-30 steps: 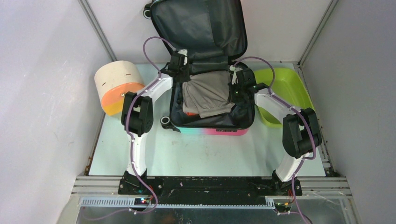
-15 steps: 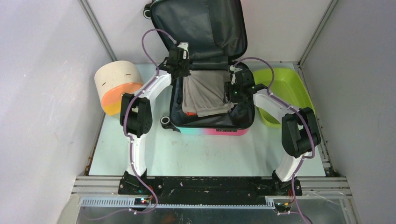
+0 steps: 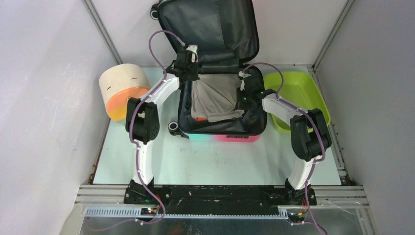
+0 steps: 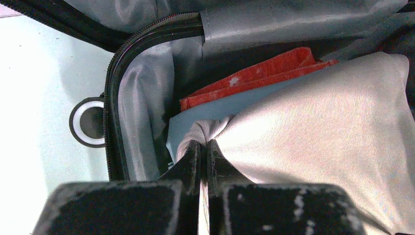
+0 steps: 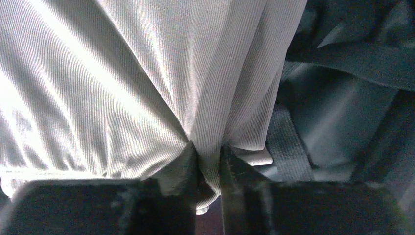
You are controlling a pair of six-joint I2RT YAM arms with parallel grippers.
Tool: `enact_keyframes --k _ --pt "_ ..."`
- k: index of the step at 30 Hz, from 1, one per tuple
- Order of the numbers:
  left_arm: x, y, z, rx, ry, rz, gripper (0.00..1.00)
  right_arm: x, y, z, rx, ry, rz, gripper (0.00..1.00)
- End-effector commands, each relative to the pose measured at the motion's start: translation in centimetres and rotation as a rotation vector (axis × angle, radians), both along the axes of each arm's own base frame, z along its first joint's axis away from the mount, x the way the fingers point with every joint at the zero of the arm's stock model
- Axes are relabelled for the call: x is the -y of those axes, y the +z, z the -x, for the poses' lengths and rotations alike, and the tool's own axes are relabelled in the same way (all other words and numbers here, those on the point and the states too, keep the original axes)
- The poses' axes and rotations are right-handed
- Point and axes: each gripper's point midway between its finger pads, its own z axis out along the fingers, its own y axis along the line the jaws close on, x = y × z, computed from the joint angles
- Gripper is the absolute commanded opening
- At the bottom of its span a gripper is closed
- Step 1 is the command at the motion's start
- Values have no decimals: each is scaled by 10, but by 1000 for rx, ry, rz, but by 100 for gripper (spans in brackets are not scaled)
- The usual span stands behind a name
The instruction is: Open, take out, and arrange the luggage
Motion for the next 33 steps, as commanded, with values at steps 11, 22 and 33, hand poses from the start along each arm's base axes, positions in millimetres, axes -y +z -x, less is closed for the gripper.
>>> enact_keyframes --k 11,22,33 --pt "-11 99 10 142 44 81 0 8 61 -2 187 -7 78 0" --pt "-8 137 29 177 28 127 0 9 82 12 198 12 61 0" --pt "7 151 43 183 -5 166 0 24 117 24 254 47 44 0"
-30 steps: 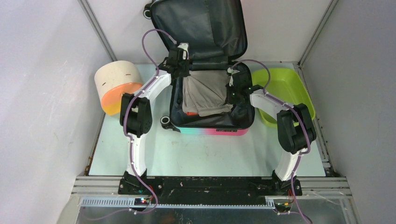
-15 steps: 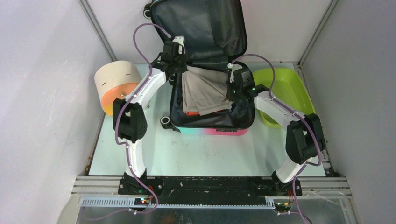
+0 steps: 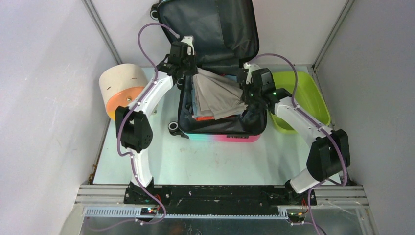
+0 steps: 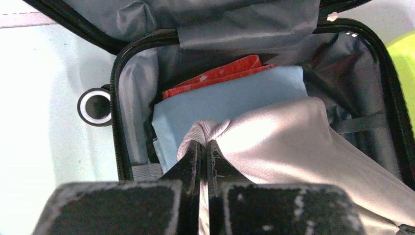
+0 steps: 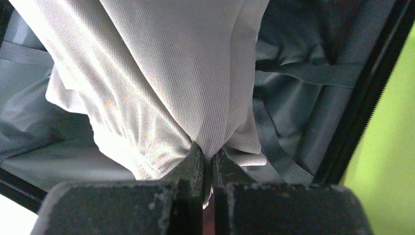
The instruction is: Open, take out, and arrange the luggage
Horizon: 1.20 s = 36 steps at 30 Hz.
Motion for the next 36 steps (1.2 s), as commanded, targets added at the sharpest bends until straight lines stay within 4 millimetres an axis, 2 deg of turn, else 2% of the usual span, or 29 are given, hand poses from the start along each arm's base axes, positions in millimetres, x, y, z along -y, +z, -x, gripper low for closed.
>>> enact_keyframes --k 1,9,15,18,24,28,33,36 --pt "6 73 7 143 -10 87 0 14 26 4 58 12 11 0" --pt "26 95 18 175 -47 152 0 35 44 10 98 4 46 0" --pt "56 123 35 217 -114 229 0 70 76 21 163 -40 71 0" --pt "73 139 43 236 -138 262 0 87 84 30 172 -48 94 0" --pt "112 170 63 286 -204 353 0 131 111 53 227 -111 150 0" --pt "142 188 80 303 -253 431 0 170 134 75 281 -204 186 0" --pt "190 199 104 298 -321 529 0 225 145 101 296 -343 312 0" --pt "226 195 115 282 -367 583 0 255 145 111 279 -420 365 0"
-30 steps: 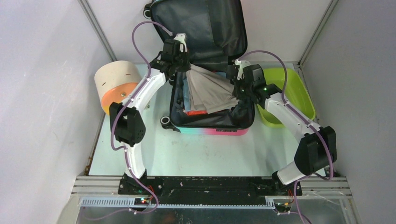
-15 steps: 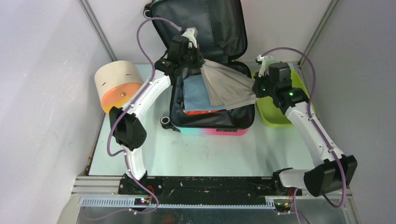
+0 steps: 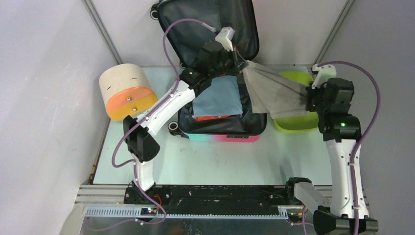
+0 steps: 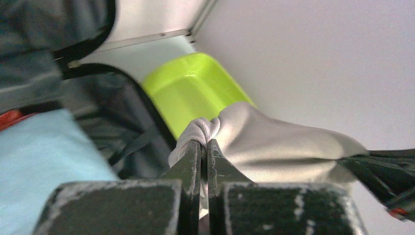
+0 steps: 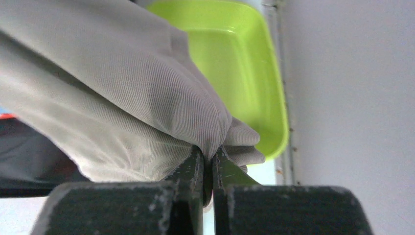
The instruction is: Open, take out, and arrange the luggage
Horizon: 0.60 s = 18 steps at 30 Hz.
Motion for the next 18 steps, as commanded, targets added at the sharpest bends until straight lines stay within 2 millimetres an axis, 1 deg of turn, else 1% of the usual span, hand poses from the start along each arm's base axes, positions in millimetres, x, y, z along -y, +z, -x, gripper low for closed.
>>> enact_keyframes --k 1,2,3,4,5,6,7,8,9,10,11,12,13,14,15,16,17,18 --pt "42 60 11 90 -44 208 0 48 2 17 -27 -143 120 0" --pt "54 57 15 84 -60 215 0 54 1 18 -32 -162 130 0" --pt "65 50 11 74 -64 228 0 59 1 18 -38 -178 136 0" --pt "73 47 12 70 -72 238 0 67 0 19 -42 -205 137 0" --pt "84 40 7 60 -76 260 0 72 -3 16 -51 -221 133 0" --pt "90 36 5 53 -78 274 0 79 -5 16 -57 -236 121 0" --pt "100 30 -3 55 -76 310 0 87 -11 12 -76 -254 118 0" --pt "105 26 -8 56 -75 325 0 91 -13 10 -86 -264 121 0" --pt "115 18 -18 62 -70 346 0 99 -19 5 -104 -281 121 0" --pt "120 30 -21 89 -70 378 0 103 -22 2 -110 -289 118 0" --pt "131 7 -33 82 -60 373 0 109 -27 -6 -116 -301 115 0" --pt "135 16 -35 108 -61 403 0 112 -28 -10 -114 -303 116 0" --pt "143 -2 -46 117 -47 415 0 117 -33 -20 -120 -306 119 0" --pt "149 -7 -50 143 -46 448 0 121 -39 -30 -126 -304 121 0" --pt "149 -11 -58 154 -12 461 0 123 -43 -35 -133 -302 123 0" --pt "151 -18 -63 182 -1 476 0 125 -53 -45 -150 -295 117 0" --pt "150 -20 -68 198 25 483 0 126 -58 -50 -158 -294 113 0" --pt "149 -28 -74 224 51 490 0 129 -70 -59 -182 -292 107 0"
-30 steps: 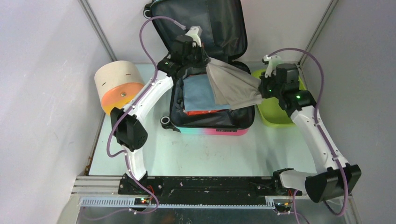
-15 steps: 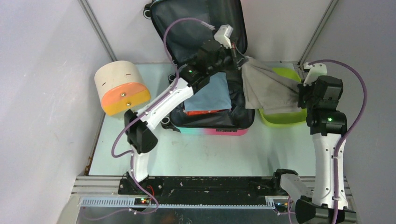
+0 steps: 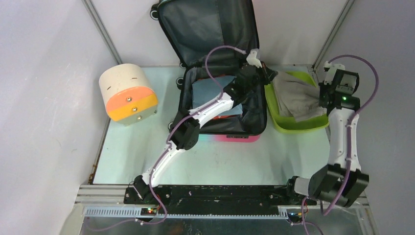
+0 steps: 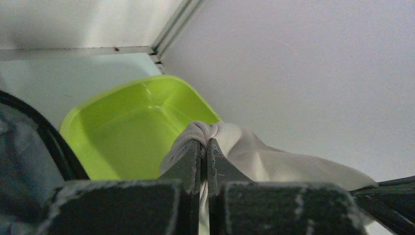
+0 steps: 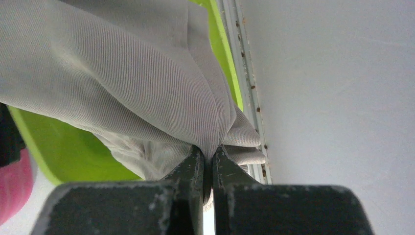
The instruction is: Open, take out, and arrange the luggage
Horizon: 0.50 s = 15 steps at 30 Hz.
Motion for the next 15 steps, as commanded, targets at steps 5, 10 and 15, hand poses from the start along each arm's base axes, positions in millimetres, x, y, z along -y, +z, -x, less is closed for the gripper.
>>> enact_keyframes --k 5,10,15 --pt "-12 42 -35 221 205 262 16 16 -46 -68 -13 32 -3 0" --pt "-15 16 -47 210 271 277 43 10 -93 -109 -52 73 4 0" --pt "-17 29 -42 267 241 265 61 21 -119 -127 -71 37 36 0"
